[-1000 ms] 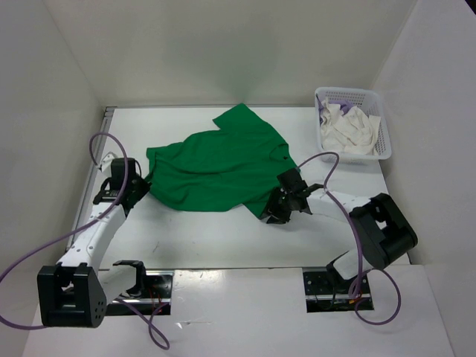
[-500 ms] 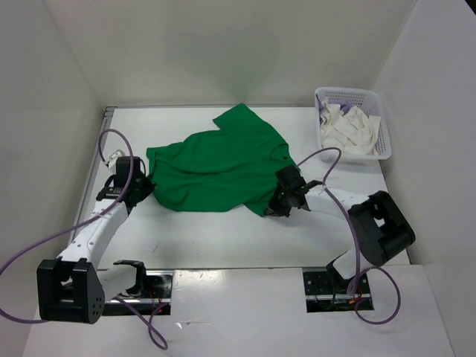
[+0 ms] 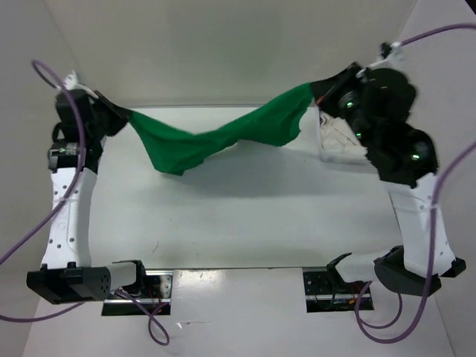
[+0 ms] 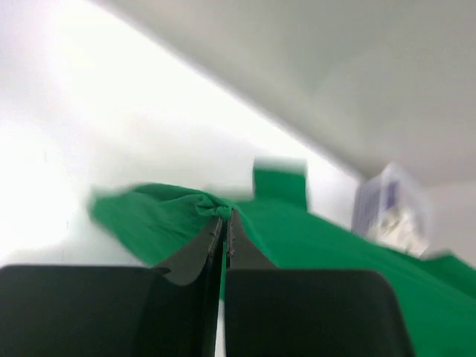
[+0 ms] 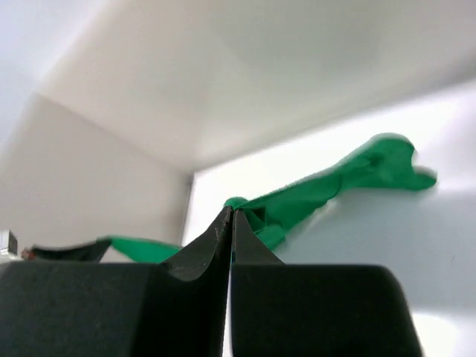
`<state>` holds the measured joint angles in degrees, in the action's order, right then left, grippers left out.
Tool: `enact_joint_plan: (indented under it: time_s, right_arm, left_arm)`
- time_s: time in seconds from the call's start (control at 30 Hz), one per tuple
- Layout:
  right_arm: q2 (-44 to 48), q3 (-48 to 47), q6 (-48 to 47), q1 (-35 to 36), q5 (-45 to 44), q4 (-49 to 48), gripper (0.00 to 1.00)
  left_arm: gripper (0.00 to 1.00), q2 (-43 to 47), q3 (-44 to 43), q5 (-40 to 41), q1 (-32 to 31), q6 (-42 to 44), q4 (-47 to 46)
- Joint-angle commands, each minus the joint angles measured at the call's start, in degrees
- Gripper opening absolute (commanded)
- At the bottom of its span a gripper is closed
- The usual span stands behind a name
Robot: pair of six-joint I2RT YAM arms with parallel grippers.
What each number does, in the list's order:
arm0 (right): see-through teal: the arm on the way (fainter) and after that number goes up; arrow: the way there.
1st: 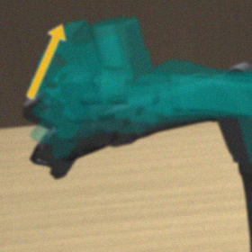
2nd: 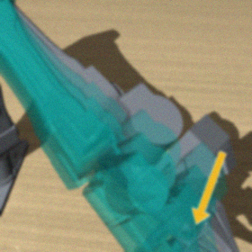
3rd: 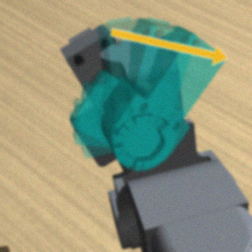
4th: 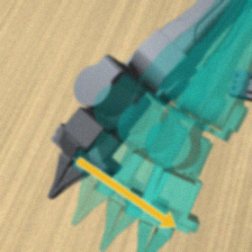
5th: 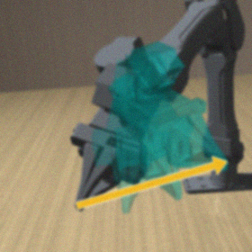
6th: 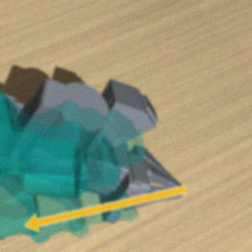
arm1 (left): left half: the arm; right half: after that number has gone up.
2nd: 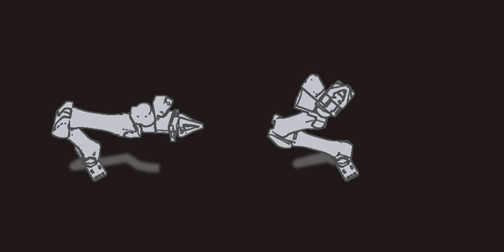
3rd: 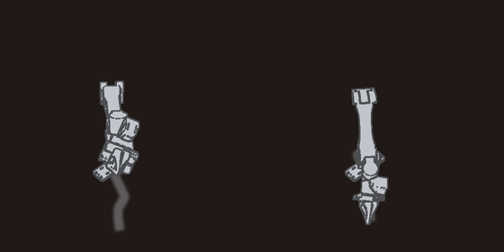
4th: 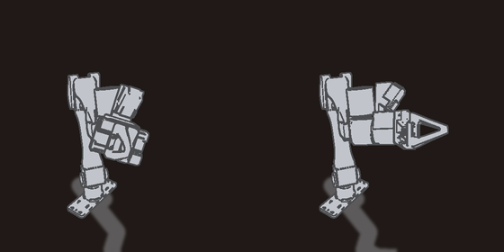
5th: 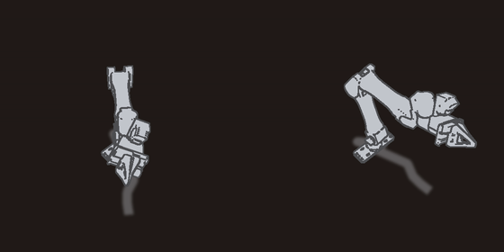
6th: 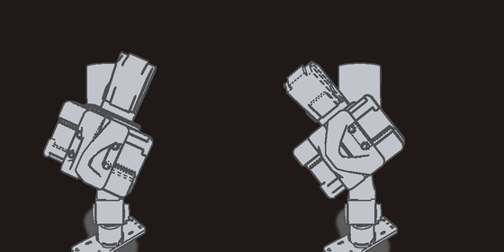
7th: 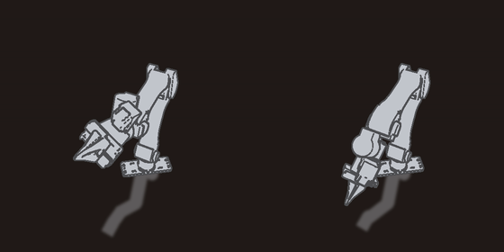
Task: Fold and stack the t-shirts
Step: Flatten out the tshirt
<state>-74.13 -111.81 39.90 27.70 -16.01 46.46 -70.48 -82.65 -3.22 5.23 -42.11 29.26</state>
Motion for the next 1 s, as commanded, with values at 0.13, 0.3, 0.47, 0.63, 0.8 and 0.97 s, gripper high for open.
enact_joint_plan:
  time_s: [0.13, 0.3, 0.47, 0.63, 0.8, 0.97]
  right_arm:
    - [-6.64, -36.98, -11.94, 1.02, -8.95, 9.37, 0.0]
    - [-8.74, -46.04, -13.01, 1.04, -6.05, 0.75, 0.0]
    - [-14.54, -31.81, -22.57, 1.04, -17.2, -8.22, 0.0]
    - [-27.09, -33.3, -26.19, 0.43, -14.43, -8.93, 0.0]
    - [-40.11, -42.69, -22.15, -6.51, -3.95, -5.59, 0.0]
    - [-45.85, -50.0, -18.11, -9.07, 1.33, -6.28, 0.0]
  left_arm:
    - [0.0, -0.26, -31.98, 0.49, 2.94, 4.22, 5.81]
    - [0.0, -3.17, -41.89, 3.75, 2.94, 5.89, 6.96]
    - [0.0, -4.23, -24.68, 3.75, 2.94, 5.9, 0.37]
    - [0.0, -9.05, -15.54, 3.75, 2.94, 5.9, -4.19]
    - [0.0, -17.91, -16.82, 3.22, 2.94, 5.9, -5.87]
    - [0.0, -25.13, -25.86, 1.48, 2.94, 4.67, -5.26]
